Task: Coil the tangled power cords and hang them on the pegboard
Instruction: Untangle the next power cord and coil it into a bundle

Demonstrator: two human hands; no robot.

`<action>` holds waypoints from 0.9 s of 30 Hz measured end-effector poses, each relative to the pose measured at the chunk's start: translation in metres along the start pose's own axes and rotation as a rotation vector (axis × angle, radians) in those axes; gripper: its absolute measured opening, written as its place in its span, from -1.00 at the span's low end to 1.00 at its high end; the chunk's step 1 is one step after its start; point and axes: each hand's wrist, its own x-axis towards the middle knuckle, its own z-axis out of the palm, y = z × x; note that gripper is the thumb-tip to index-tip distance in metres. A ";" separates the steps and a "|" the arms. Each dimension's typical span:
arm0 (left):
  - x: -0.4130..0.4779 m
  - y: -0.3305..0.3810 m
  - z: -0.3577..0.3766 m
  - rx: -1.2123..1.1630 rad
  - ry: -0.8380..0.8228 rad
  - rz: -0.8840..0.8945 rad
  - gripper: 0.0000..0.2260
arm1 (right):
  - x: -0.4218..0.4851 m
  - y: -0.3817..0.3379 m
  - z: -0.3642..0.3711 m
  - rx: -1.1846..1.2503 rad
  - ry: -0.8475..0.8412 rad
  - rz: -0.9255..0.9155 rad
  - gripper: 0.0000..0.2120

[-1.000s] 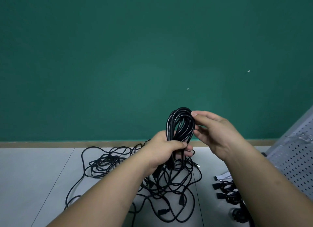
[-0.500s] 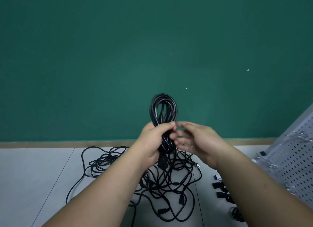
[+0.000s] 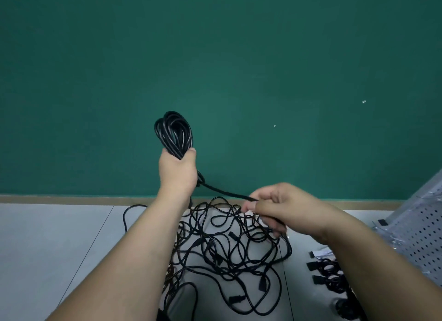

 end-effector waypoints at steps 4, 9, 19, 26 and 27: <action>0.001 -0.003 -0.004 0.443 -0.168 0.126 -0.85 | -0.011 -0.011 -0.014 0.020 0.201 -0.201 -0.88; -0.023 -0.011 0.011 0.511 -0.605 0.105 -0.64 | -0.004 -0.003 -0.019 -0.131 0.669 -0.447 -0.97; -0.090 0.020 0.034 0.168 -0.942 -0.286 -0.34 | 0.008 0.004 -0.022 -0.300 0.913 -0.521 -0.93; -0.090 0.005 0.035 0.271 -1.117 -0.150 -0.86 | 0.010 0.007 -0.025 -0.345 0.854 -0.375 -0.93; -0.089 0.004 0.034 0.260 -1.124 -0.183 -0.90 | 0.009 0.007 -0.028 -0.277 0.809 -0.338 -0.94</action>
